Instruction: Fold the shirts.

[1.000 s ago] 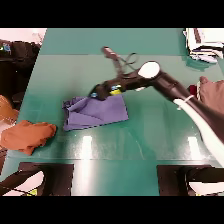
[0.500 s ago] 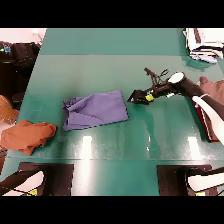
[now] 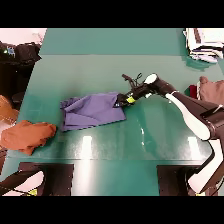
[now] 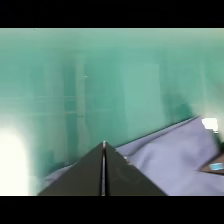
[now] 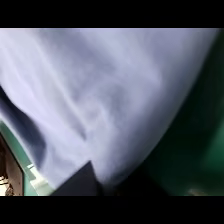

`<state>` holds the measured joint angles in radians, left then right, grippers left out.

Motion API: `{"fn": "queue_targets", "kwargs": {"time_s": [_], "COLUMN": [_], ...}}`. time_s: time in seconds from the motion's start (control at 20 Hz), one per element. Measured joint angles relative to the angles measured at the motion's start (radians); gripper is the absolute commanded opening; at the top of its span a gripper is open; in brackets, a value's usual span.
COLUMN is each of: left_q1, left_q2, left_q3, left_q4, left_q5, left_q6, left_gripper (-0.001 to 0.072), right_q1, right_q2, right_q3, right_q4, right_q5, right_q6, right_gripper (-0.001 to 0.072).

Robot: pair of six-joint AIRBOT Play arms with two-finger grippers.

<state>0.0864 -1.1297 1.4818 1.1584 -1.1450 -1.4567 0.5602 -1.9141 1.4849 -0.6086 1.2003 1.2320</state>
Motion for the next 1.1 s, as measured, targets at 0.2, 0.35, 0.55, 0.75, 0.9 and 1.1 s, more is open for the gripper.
{"fn": "queue_targets", "kwargs": {"time_s": [0.2, 0.35, 0.55, 0.75, 0.9, 1.1], "left_q1": [-0.033, -0.105, -0.208, -0.279, -0.313, -0.33], "left_q2": [0.0, 0.0, 0.0, 0.0, 0.0, 0.0], "left_q3": [0.0, 0.0, 0.0, 0.0, 0.0, 0.0], "left_q4": [-0.048, -0.061, -0.068, -0.07, -0.072, -0.087], "left_q5": [0.0, 0.004, 0.034, 0.08, 0.114, 0.144], "left_q6": [0.013, 0.019, 0.023, 0.022, 0.019, 0.006], "left_gripper": [0.0021, 0.0021, 0.0021, 0.0022, 0.0022, 0.0022], "right_q1": [0.006, -0.069, -0.283, -0.575, -0.791, -0.986], "right_q2": [0.01, 0.091, 0.249, 0.385, 0.434, 0.443], "right_q3": [0.066, 0.089, 0.1, 0.102, 0.103, 0.103], "right_q4": [0.002, -0.058, -0.196, -0.274, -0.291, -0.298], "right_q5": [-0.008, -0.031, -0.039, -0.045, -0.045, -0.047], "right_q6": [-0.018, 0.01, 0.072, 0.101, 0.11, 0.114], "right_gripper": [0.0016, 0.0016, 0.0016, 0.0016, 0.0016, 0.0016]}}
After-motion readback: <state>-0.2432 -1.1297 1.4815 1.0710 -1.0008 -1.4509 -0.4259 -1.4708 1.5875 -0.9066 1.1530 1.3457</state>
